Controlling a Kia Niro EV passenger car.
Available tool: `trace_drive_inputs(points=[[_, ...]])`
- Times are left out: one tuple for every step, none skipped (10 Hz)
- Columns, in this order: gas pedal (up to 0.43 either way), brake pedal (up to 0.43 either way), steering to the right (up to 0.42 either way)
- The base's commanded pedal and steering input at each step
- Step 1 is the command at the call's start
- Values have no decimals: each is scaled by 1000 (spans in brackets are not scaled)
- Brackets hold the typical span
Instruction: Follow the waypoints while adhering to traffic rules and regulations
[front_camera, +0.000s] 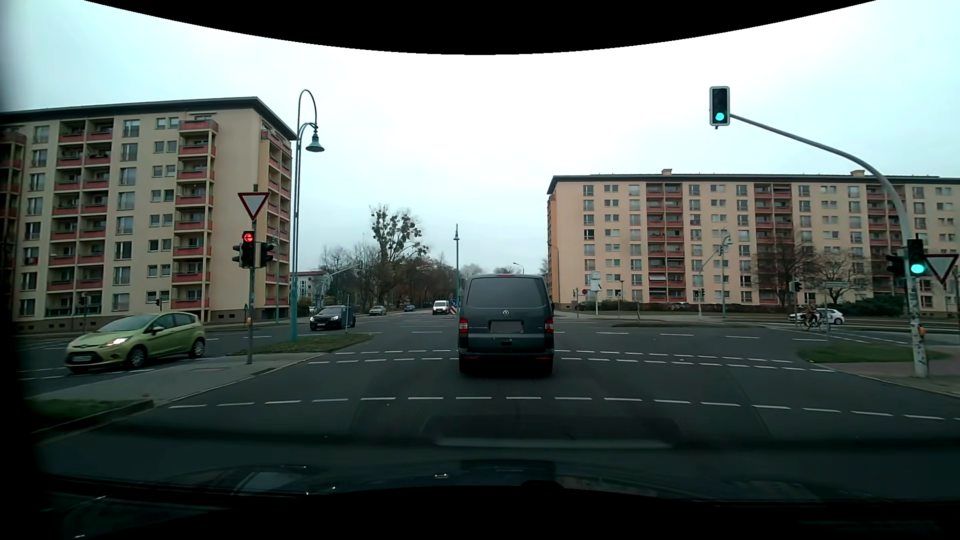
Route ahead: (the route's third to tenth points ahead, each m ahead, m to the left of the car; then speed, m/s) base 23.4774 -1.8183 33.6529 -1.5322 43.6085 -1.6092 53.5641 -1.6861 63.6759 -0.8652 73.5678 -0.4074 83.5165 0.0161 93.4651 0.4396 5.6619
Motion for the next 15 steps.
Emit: trace_drive_inputs(points=[[157, 0, 0], [157, 0, 0], [157, 0, 0], [157, 0, -1], [169, 0, -3], [169, 0, -4], [177, 0, -5], [177, 0, -5], [177, 0, -6], [189, 0, -6], [197, 0, -6], [197, 0, -6], [197, 0, -6], [209, 0, -6], [209, 0, -6]])
